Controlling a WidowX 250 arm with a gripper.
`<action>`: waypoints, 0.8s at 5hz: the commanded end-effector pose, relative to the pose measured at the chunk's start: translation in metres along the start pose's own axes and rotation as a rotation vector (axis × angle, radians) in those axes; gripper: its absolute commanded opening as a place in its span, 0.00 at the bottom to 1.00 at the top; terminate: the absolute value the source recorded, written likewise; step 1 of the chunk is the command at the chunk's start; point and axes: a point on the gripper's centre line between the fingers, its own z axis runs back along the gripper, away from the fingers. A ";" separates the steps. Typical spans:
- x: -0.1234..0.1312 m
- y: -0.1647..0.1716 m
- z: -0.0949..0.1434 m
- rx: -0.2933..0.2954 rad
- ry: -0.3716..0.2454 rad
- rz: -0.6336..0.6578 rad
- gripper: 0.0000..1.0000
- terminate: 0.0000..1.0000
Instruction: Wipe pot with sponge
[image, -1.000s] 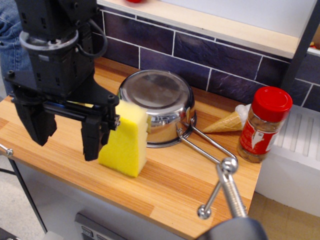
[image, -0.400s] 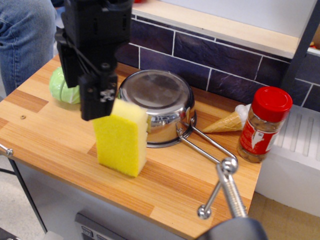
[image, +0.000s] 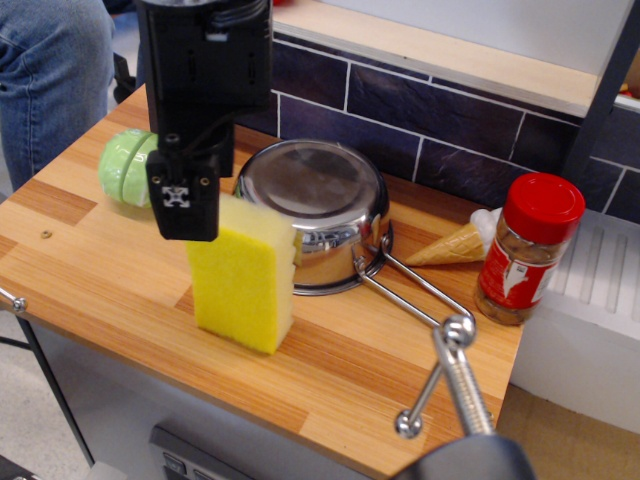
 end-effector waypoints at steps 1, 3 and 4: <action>0.014 0.003 0.001 0.140 0.022 -0.446 1.00 0.00; 0.012 0.002 -0.021 0.109 0.054 -0.489 1.00 0.00; 0.016 0.003 -0.030 0.069 0.061 -0.482 1.00 0.00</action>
